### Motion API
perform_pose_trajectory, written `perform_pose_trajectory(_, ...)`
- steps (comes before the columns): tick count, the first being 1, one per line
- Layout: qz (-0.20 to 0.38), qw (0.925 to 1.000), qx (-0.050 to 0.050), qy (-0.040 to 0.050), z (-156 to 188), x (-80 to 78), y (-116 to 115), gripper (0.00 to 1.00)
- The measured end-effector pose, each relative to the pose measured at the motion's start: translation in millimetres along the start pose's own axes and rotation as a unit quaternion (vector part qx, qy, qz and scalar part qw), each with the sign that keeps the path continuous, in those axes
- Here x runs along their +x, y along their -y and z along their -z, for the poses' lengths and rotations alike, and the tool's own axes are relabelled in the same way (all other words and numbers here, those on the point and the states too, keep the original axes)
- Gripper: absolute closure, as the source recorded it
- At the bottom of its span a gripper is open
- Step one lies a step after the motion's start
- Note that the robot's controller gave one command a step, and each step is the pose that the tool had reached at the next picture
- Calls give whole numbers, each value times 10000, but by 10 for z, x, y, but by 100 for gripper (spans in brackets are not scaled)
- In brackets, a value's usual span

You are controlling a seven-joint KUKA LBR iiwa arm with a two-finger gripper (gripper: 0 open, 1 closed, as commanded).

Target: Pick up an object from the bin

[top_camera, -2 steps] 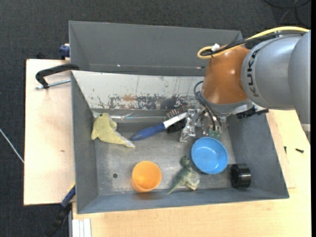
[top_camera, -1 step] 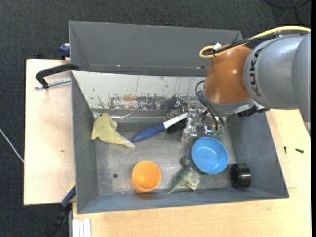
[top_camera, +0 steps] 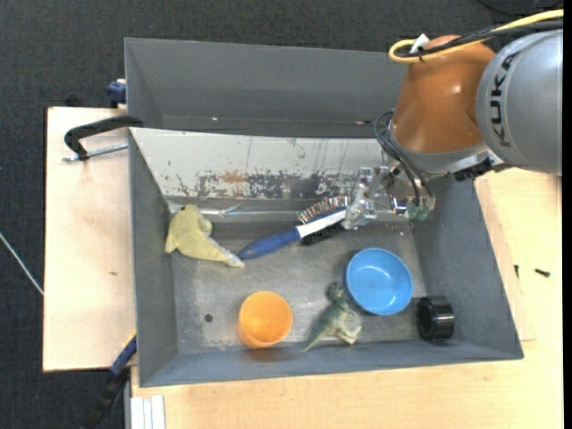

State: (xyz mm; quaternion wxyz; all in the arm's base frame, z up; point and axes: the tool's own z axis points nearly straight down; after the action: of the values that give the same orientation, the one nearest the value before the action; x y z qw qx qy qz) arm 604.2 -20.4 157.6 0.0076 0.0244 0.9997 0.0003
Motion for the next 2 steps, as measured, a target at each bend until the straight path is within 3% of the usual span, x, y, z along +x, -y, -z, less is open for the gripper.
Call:
perform_pose_trajectory(1,-14,10000,1,9,1161,17,56,100)
perform_pose_trajectory(2,1196,9928,-16,-107,-476,331,-443,100)
